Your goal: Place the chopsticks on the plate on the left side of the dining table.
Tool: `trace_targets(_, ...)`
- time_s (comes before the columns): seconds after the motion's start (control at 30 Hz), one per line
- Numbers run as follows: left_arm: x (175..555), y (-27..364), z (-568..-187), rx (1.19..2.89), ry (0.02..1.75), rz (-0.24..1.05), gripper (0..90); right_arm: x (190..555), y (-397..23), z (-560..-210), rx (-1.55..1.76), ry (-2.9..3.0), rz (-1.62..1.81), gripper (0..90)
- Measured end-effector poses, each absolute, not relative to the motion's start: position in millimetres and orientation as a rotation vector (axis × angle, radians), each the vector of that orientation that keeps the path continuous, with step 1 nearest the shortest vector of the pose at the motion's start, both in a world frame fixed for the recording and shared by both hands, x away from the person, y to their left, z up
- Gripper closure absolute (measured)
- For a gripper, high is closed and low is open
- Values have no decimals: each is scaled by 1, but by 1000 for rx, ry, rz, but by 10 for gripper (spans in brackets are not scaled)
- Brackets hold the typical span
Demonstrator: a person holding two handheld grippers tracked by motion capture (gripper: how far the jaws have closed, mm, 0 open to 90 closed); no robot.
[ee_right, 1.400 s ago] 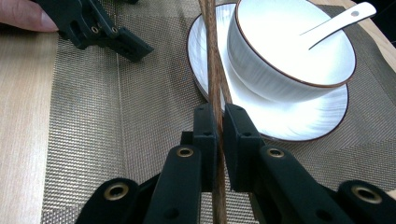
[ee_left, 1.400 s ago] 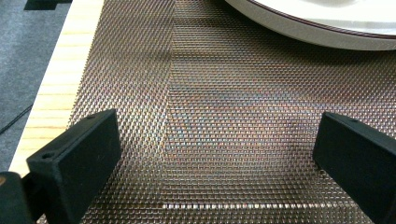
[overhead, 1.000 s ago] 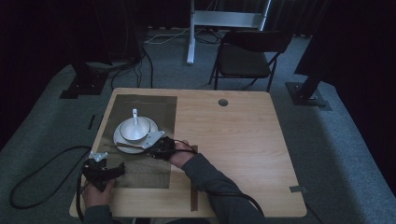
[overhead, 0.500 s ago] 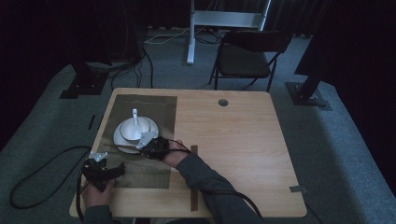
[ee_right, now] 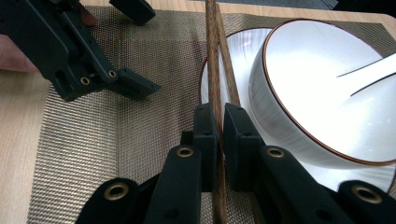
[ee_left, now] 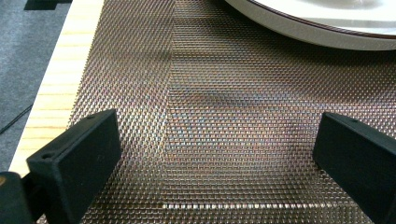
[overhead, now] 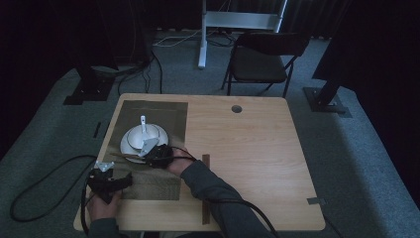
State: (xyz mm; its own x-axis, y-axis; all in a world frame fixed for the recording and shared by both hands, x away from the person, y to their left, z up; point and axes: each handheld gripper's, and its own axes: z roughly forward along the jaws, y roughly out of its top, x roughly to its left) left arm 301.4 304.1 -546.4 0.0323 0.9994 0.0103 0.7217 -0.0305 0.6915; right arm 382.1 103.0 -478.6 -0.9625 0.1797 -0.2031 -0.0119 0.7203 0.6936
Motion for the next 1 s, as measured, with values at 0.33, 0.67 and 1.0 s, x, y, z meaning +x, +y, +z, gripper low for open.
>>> trace_targets(0.33, 301, 304, -546, 1805, 1741, 709, 14, 387, 111, -483, 125, 2688, 1062, 840)
trace_targets(0.67, 301, 304, -546, 1807, 1741, 708, 14, 391, 120, -493, 106, 2715, 979, 840)
trace_targets(1.0, 301, 304, -547, 1804, 1741, 711, 14, 395, 126, -493, 104, 2722, 960, 839)
